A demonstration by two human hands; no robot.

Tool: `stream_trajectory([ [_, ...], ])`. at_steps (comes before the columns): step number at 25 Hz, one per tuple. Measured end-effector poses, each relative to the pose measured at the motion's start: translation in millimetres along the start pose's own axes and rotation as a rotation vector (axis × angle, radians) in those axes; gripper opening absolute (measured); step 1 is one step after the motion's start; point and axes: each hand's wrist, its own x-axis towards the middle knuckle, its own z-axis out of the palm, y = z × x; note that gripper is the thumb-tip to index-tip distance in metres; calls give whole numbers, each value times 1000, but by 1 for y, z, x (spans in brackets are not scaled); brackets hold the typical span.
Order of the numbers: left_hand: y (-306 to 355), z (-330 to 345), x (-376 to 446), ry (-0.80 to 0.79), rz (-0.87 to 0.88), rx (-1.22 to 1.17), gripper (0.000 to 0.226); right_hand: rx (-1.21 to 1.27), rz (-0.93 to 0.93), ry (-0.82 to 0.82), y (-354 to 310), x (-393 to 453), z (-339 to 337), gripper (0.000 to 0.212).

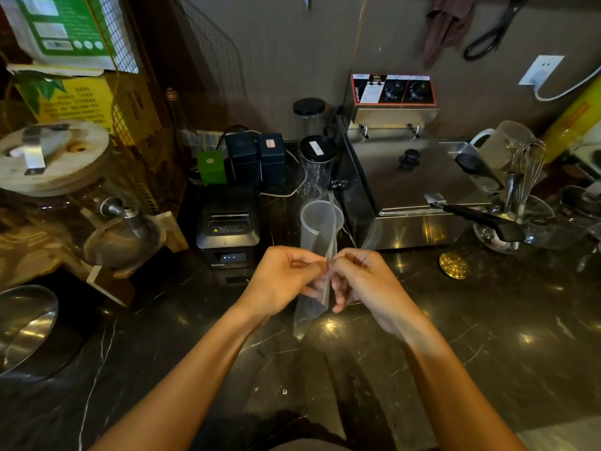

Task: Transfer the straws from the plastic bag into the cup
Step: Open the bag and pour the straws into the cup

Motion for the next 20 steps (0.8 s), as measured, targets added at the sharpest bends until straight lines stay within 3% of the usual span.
stream_trajectory([
  [8, 4, 4, -3, 4, 20, 45, 17, -145, -2, 71, -7, -4, 1, 32],
  [13, 0, -17, 2, 206, 8, 124, 18, -293, 61, 230, -4, -9, -23, 25],
  [17, 7, -12, 1, 134, 32, 216, 17, -487, 111, 319, -8, -8, -22, 25],
  [20, 7, 2, 0, 95, 77, 300, 12, -586, -9, 328, -15, -1, -16, 21],
])
